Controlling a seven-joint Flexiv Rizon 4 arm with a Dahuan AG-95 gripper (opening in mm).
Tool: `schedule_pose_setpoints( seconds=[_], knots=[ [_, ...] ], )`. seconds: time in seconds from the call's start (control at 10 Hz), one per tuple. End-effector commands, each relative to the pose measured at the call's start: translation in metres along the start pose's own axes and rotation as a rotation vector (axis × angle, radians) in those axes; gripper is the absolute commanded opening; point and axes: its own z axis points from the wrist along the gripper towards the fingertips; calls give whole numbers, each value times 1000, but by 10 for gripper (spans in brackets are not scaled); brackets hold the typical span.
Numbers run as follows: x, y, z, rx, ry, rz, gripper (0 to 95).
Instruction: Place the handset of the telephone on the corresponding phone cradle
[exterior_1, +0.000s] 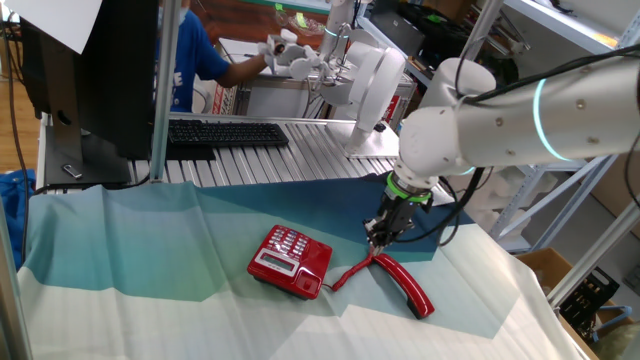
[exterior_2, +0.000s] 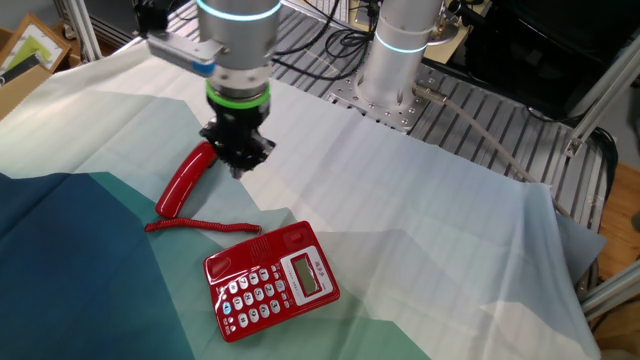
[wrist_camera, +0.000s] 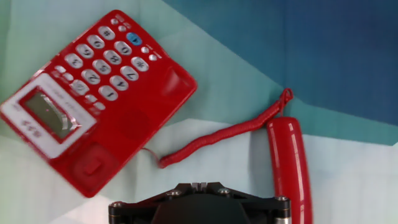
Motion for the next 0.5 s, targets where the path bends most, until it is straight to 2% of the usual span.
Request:
schedule_pose_setpoints(
  seconds=[0.1, 0.3, 0.5],
  knots=[
    [1, -5, 1, 9, 36, 21, 0],
    [1, -5, 3, 1, 72, 48, 0],
    [1, -5, 7, -10, 72, 67, 0]
  ],
)
